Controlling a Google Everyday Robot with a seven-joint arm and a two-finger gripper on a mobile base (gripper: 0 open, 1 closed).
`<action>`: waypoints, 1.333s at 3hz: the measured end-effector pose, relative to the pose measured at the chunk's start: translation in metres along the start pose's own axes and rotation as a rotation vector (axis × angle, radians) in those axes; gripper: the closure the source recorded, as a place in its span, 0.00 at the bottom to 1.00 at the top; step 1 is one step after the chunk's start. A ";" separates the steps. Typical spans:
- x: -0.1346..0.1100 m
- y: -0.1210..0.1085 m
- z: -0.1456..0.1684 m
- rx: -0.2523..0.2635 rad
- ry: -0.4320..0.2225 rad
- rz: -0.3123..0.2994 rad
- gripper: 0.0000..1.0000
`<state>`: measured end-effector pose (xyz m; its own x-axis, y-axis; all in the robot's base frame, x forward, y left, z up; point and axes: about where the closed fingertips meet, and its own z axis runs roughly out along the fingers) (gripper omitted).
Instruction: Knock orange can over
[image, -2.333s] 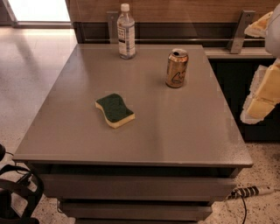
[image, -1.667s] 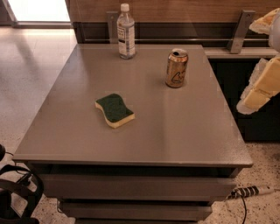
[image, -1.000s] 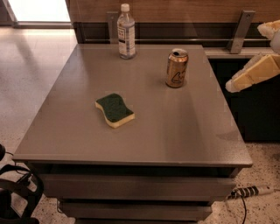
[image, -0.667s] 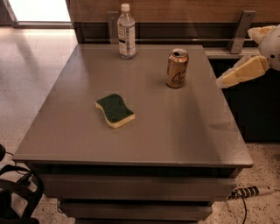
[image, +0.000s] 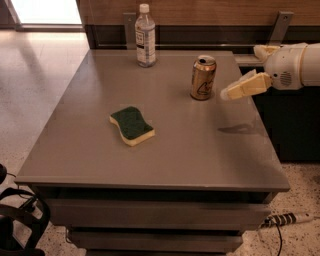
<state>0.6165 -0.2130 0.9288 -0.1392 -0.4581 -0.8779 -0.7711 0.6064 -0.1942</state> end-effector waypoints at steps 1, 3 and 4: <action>0.005 -0.008 0.028 -0.018 -0.077 0.032 0.00; -0.003 -0.017 0.068 -0.048 -0.193 0.056 0.00; -0.008 -0.012 0.090 -0.079 -0.234 0.060 0.00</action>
Offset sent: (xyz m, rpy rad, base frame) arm 0.0627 0.0260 -0.0290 0.2272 -0.0722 0.0394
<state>0.6827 -0.1579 0.8987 -0.0453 -0.2541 -0.9661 -0.8131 0.5712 -0.1121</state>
